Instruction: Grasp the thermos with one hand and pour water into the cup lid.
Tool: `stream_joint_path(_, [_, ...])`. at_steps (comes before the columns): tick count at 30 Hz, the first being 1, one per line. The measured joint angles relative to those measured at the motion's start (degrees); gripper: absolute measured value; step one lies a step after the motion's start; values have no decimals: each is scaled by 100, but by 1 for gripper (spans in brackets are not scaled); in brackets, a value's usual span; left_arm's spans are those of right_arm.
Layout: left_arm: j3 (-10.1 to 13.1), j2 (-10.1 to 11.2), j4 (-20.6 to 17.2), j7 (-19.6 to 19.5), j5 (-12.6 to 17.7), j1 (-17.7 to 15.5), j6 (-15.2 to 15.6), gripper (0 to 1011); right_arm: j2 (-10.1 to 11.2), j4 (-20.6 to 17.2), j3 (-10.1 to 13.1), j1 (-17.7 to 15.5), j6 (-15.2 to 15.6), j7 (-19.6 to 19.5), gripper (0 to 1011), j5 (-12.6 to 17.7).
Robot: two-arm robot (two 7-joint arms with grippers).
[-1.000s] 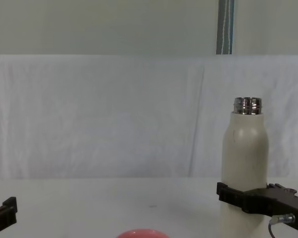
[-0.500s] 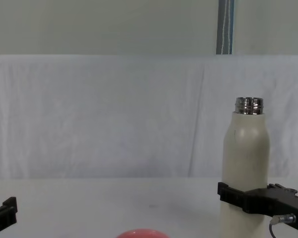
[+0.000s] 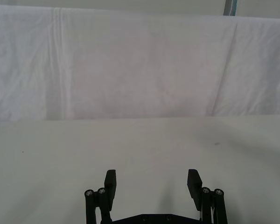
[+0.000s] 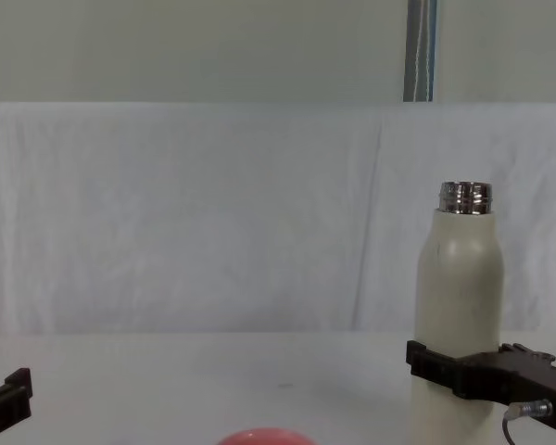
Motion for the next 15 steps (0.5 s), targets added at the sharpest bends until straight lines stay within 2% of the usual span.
stream_joint_path(11, [0,0,0,0,0,0,0,1001,0,-1,0,0,0,0,961,0])
stream_joint_path(15, [0,0,0,0,0,0,0,1001,29,-115,15,-28,9,0,961,4])
